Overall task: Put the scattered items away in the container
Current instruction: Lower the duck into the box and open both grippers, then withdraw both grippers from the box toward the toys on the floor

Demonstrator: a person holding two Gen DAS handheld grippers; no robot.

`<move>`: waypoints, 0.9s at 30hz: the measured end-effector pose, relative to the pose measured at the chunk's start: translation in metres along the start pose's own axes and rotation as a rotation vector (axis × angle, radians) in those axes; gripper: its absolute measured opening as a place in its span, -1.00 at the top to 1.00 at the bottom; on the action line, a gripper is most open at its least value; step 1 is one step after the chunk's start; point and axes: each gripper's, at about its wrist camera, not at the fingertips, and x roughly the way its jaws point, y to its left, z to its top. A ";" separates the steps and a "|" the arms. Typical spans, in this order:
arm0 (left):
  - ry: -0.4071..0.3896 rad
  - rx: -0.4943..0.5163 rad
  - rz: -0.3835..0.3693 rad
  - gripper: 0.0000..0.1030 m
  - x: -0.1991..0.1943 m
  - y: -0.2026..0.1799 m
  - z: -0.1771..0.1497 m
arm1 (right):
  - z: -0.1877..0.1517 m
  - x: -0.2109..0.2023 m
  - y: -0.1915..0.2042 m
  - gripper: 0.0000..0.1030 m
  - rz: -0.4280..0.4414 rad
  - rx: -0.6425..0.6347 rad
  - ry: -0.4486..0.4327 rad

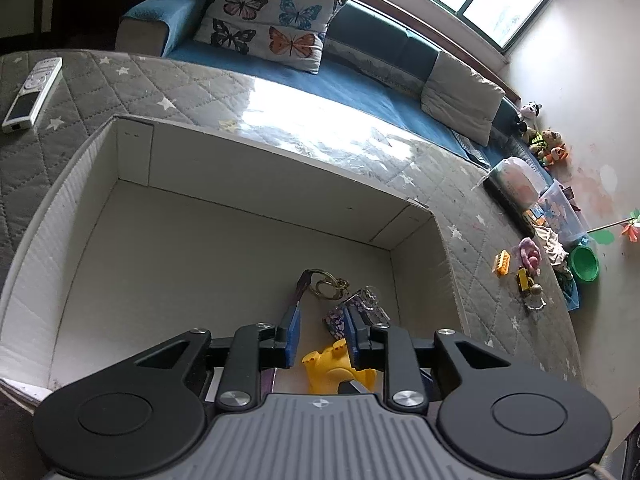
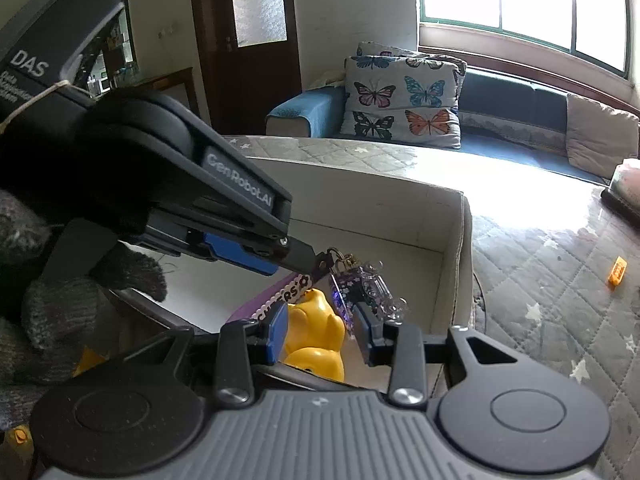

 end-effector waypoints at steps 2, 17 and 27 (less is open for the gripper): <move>-0.004 0.009 0.001 0.48 -0.004 -0.001 -0.002 | -0.001 -0.002 0.000 0.31 0.000 0.005 -0.006; -0.058 0.055 0.029 0.43 -0.046 0.000 -0.022 | -0.009 -0.037 0.012 -0.03 -0.021 0.006 -0.080; -0.081 0.045 0.052 0.43 -0.073 0.013 -0.048 | -0.024 -0.062 0.028 -0.33 0.001 0.020 -0.121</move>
